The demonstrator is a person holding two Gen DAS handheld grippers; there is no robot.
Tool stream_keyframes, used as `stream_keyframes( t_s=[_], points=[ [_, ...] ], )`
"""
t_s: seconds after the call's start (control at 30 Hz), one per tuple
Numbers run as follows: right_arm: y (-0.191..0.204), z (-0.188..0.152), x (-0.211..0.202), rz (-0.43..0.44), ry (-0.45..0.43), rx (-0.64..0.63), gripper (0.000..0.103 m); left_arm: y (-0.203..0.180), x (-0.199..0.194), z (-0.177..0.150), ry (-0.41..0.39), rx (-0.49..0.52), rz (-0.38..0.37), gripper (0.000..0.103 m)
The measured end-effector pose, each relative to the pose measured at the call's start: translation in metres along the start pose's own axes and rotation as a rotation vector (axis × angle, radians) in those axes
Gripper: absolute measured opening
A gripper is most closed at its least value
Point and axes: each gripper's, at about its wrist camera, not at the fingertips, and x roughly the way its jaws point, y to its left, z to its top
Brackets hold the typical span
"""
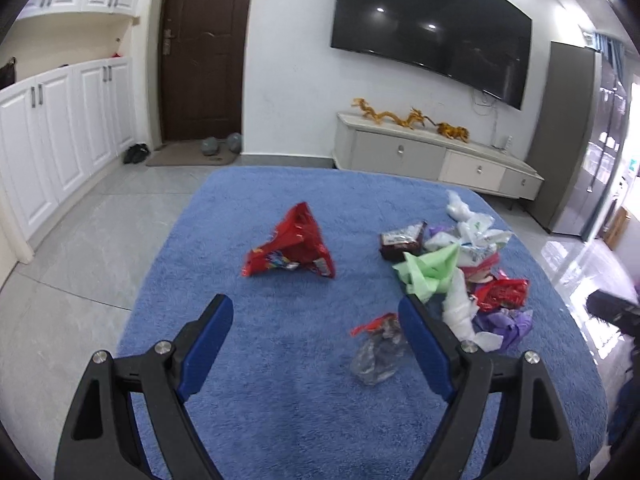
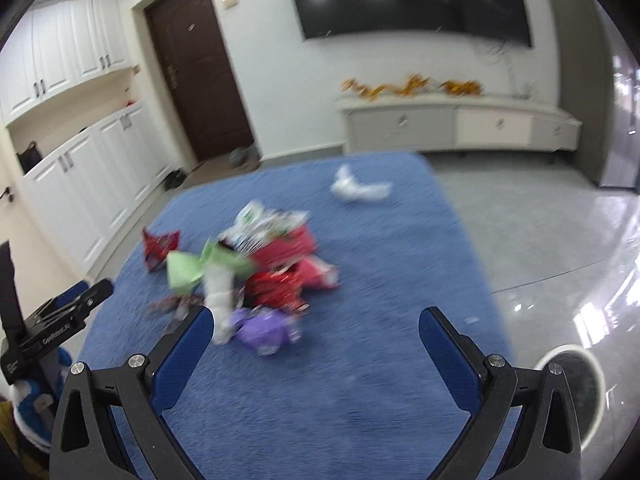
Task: Collect trash
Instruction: 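Grasp the green paper with the left tool while the right tool grasps the purple wrapper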
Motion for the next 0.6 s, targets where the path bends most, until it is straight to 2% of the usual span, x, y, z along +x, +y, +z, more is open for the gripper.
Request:
stream_keyframes(
  t_s=[0.2,0.27,0.37,0.43,0.5,0.53,0.57,0.6],
  points=[
    [0.013,-0.007,0.032,0.064,0.084,-0.02,0.088,-0.016,0.021,0.014,0.052,0.022,-0.154,0.076],
    [0.012,-0.007,0.041,0.084,0.104,-0.013,0.082,-0.025,0.034,0.019,0.079,0.032,-0.19,0.07],
    [0.01,-0.007,0.053,0.099,0.13,-0.004,0.077,-0.037,0.057,0.023,0.138,0.043,-0.231,0.059],
    [0.007,-0.007,0.061,0.104,0.146,0.005,0.073,-0.042,0.071,0.023,0.184,0.035,-0.263,0.055],
    [0.004,-0.01,0.065,0.127,0.159,0.022,0.064,-0.048,0.081,0.022,0.217,0.028,-0.286,0.042],
    [0.003,-0.011,0.066,0.142,0.166,0.024,0.054,-0.05,0.083,0.021,0.228,0.028,-0.301,0.028],
    [0.002,-0.011,0.066,0.159,0.171,0.027,0.049,-0.052,0.086,0.02,0.241,0.021,-0.313,0.02],
    [0.002,-0.013,0.065,0.168,0.174,0.027,0.049,-0.052,0.088,0.02,0.246,0.015,-0.316,0.02]
  ],
)
